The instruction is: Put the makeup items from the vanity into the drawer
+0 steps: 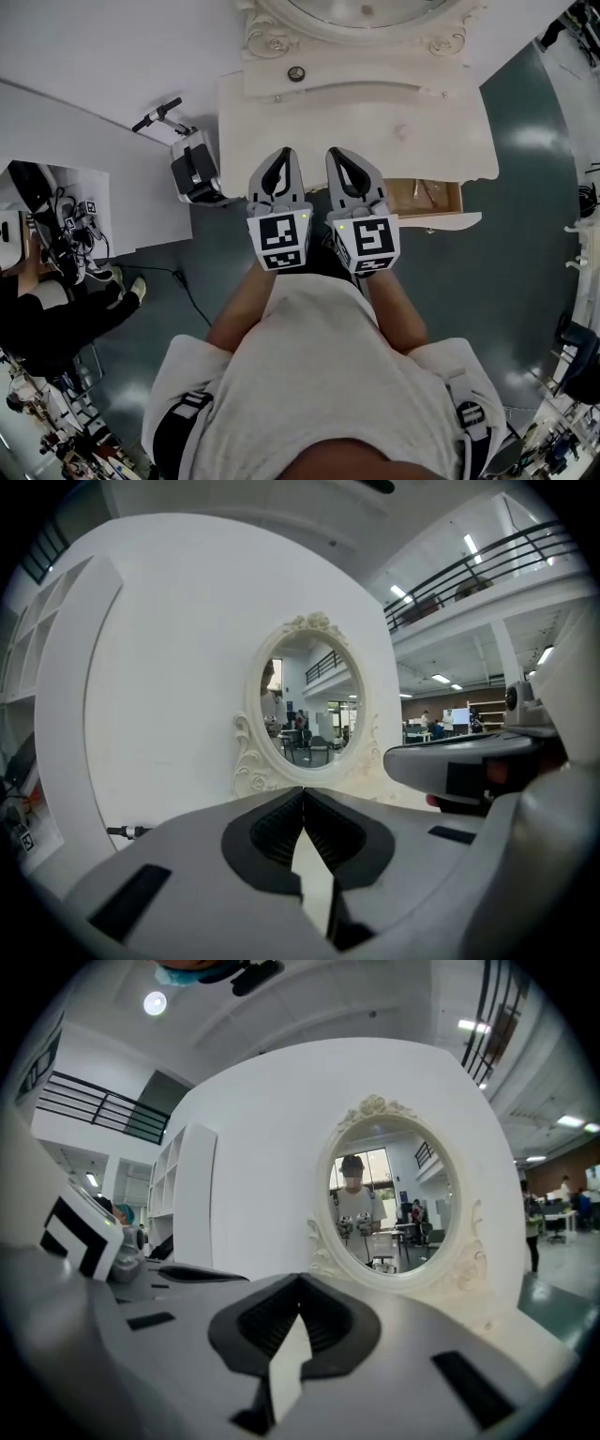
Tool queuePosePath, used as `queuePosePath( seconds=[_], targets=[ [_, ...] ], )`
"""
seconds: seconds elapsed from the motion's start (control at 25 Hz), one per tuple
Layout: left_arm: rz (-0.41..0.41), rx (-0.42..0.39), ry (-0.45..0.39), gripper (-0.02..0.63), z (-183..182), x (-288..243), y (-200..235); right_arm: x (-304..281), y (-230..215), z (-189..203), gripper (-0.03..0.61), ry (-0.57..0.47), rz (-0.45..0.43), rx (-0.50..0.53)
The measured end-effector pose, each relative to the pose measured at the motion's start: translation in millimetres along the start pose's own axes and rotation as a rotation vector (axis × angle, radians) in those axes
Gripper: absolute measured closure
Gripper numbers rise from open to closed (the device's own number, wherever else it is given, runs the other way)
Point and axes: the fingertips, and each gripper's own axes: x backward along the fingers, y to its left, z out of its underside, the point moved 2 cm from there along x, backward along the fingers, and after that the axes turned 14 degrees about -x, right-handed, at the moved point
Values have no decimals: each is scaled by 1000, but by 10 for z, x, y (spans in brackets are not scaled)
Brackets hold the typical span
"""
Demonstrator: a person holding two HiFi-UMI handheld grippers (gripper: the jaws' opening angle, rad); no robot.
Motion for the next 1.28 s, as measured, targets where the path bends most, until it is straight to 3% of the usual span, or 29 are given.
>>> queuePosePath(
  seconds=[0.24, 0.44, 0.92, 1.28],
  targets=[
    [4, -3, 40, 607, 75, -323, 35, -153, -229, 39, 565, 20, 19, -14],
    [40, 18, 20, 607, 55, -669, 40, -326, -406, 43, 565, 32, 41, -5],
    [118, -6, 94, 607, 178, -1625, 184, -1031, -859, -2, 564, 73, 94, -26],
    [199, -18, 226, 607, 568, -2150, 303, -1415, -1148, 235, 565, 154, 151, -57]
  ],
)
